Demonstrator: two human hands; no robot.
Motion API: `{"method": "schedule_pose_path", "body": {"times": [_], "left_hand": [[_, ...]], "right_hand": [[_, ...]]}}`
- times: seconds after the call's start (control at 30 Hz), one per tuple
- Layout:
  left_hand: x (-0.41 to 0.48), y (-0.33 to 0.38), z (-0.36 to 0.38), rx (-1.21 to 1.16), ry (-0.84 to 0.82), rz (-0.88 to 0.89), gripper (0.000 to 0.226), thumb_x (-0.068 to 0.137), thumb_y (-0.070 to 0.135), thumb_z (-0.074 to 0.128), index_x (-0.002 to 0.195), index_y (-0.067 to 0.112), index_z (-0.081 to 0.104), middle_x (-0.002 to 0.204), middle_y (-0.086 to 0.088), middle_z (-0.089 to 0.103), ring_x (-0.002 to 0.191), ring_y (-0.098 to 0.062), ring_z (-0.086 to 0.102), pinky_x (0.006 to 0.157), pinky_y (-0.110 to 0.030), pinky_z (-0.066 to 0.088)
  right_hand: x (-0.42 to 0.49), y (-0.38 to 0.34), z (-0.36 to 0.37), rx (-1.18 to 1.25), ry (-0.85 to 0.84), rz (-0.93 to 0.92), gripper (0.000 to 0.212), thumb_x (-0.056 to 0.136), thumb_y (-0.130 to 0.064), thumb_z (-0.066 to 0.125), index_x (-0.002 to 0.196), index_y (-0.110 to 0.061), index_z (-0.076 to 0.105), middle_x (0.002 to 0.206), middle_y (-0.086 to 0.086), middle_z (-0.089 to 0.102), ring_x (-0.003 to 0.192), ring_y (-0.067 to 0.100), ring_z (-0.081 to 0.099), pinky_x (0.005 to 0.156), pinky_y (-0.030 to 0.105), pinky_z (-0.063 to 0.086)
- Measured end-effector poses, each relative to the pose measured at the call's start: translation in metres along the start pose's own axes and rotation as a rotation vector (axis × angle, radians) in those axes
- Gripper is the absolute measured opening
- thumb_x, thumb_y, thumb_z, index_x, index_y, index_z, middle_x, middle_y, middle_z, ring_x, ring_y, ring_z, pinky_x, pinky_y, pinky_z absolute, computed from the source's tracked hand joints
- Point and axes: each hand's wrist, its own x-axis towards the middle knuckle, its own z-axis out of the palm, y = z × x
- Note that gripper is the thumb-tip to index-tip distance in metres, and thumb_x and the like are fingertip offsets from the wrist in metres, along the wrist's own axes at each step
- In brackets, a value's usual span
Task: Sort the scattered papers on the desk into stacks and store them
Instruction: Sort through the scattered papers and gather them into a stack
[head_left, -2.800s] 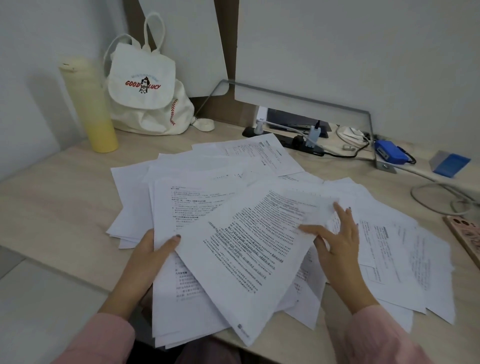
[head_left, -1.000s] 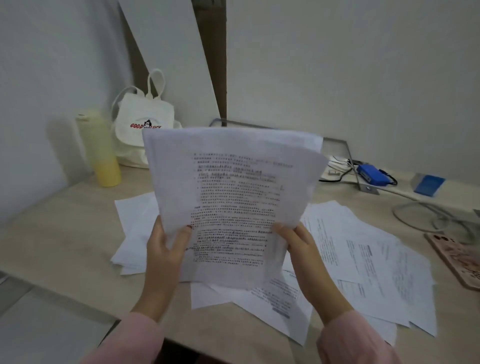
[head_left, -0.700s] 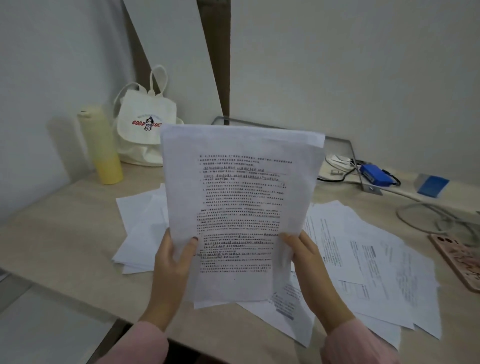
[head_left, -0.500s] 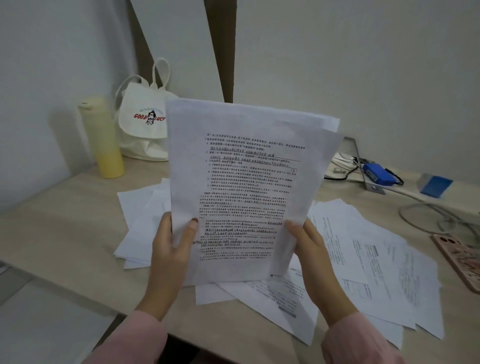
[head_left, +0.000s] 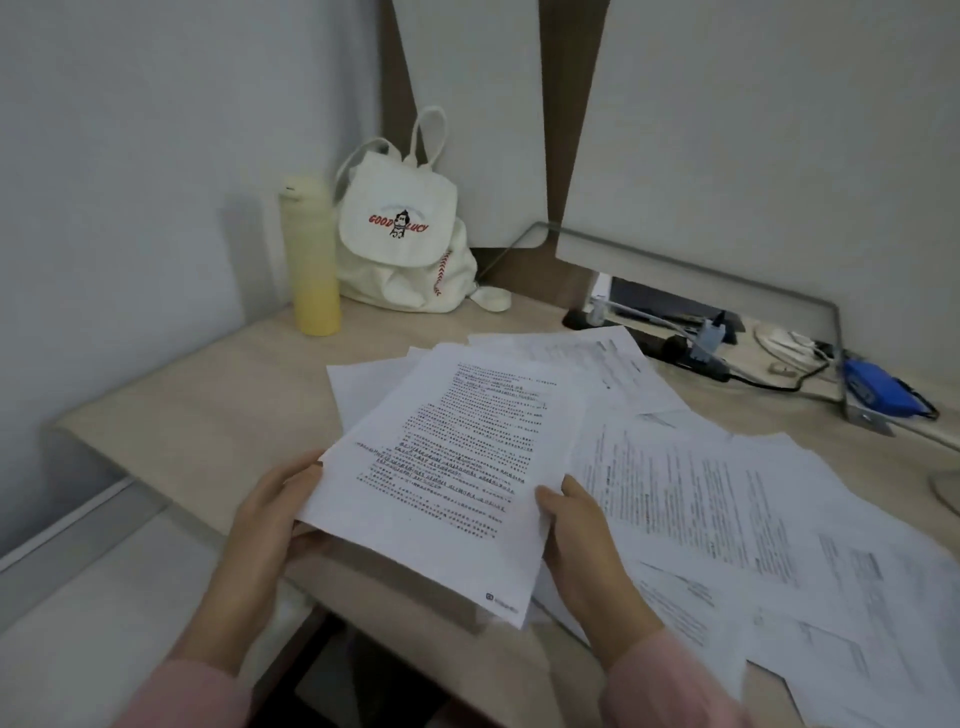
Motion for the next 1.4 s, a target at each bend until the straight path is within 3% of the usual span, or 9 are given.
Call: {"method": "schedule_pose_path", "body": {"times": [0.17,0.4,0.6,0.77,0.93,1.13,1.23,1.33,1.4], "left_hand": [[0.021,-0.006,-0.024,0.054,0.214,0.075,0.021,0.092,0.018,0.053,0.112,0.012,0.059,0.110,-0.006,0.060,0.092,-0.018,0.057,0.067,-0.025,0.045],[0.065,-0.009,-0.039,0.276,0.340,0.070,0.026,0.090,0.026,0.054,0.110,0.011,0.061,0.109,-0.001,0.059,0.110,-0.029,0.056,0.094,-0.048,0.045],[0.070,-0.010,-0.035,0.352,0.380,0.122,0.024,0.092,0.017,0.051,0.112,0.006,0.059,0.111,-0.003,0.058,0.104,-0.018,0.051,0.086,-0.029,0.037],[0.060,-0.001,-0.022,0.625,0.381,0.257,0.033,0.089,0.015,0.056,0.118,0.001,0.057,0.128,-0.020,0.053,0.125,-0.033,0.042,0.103,-0.038,0.031],[0.022,0.000,0.046,0.617,0.067,0.378,0.032,0.090,0.013,0.057,0.121,0.010,0.053,0.130,-0.007,0.045,0.128,-0.022,0.034,0.097,-0.020,0.023],[-0.010,-0.019,0.150,0.576,-0.439,0.209,0.040,0.090,0.016,0.058,0.129,0.014,0.048,0.129,0.001,0.041,0.127,-0.015,0.038,0.103,-0.025,0.030],[-0.018,-0.023,0.186,0.599,-0.490,0.100,0.049,0.089,0.014,0.059,0.134,0.008,0.042,0.130,-0.004,0.042,0.121,-0.016,0.041,0.100,-0.025,0.034],[-0.021,-0.024,0.202,0.532,-0.481,0.010,0.044,0.087,0.011,0.060,0.128,0.005,0.045,0.118,0.000,0.051,0.102,-0.013,0.050,0.075,-0.020,0.042],[-0.023,-0.026,0.209,0.501,-0.466,-0.043,0.050,0.087,0.013,0.061,0.133,0.007,0.040,0.123,-0.003,0.053,0.101,-0.017,0.052,0.078,-0.023,0.041]], "right_hand": [[0.014,0.019,0.044,0.001,-0.072,0.067,0.032,0.095,0.000,0.034,0.118,-0.013,0.052,0.095,0.001,0.065,0.084,0.017,0.062,0.059,0.023,0.053],[0.027,0.031,0.062,-0.019,-0.284,0.150,0.040,0.092,0.005,0.036,0.126,-0.013,0.048,0.115,0.007,0.064,0.097,0.019,0.063,0.064,0.024,0.058],[0.033,0.027,0.051,-0.193,-0.327,0.218,0.027,0.092,-0.001,0.040,0.114,-0.005,0.055,0.096,0.009,0.067,0.082,0.021,0.066,0.066,0.030,0.059],[0.028,0.001,0.022,-0.529,-0.188,0.103,0.017,0.092,-0.009,0.048,0.088,-0.002,0.063,0.071,0.013,0.066,0.053,0.019,0.063,0.055,0.027,0.056],[0.018,-0.023,-0.071,-0.834,0.189,-0.196,0.010,0.091,-0.018,0.053,0.092,-0.020,0.063,0.092,-0.004,0.062,0.086,0.014,0.058,0.074,0.026,0.045],[-0.005,-0.039,-0.194,-0.964,0.594,-0.095,0.033,0.088,-0.017,0.057,0.120,-0.010,0.057,0.127,0.012,0.053,0.116,0.032,0.051,0.088,0.036,0.042],[-0.016,-0.043,-0.240,-0.944,0.729,0.056,0.045,0.086,-0.015,0.058,0.130,-0.009,0.049,0.137,0.022,0.045,0.118,0.039,0.049,0.098,0.042,0.039],[-0.028,-0.049,-0.258,-0.625,0.679,0.083,0.049,0.088,-0.006,0.055,0.135,-0.002,0.041,0.110,0.019,0.058,0.089,0.030,0.056,0.081,0.036,0.045],[-0.033,-0.053,-0.261,-0.375,0.617,0.090,0.043,0.087,0.001,0.054,0.128,0.010,0.043,0.078,0.014,0.053,0.065,0.023,0.048,0.061,0.028,0.044]]}}
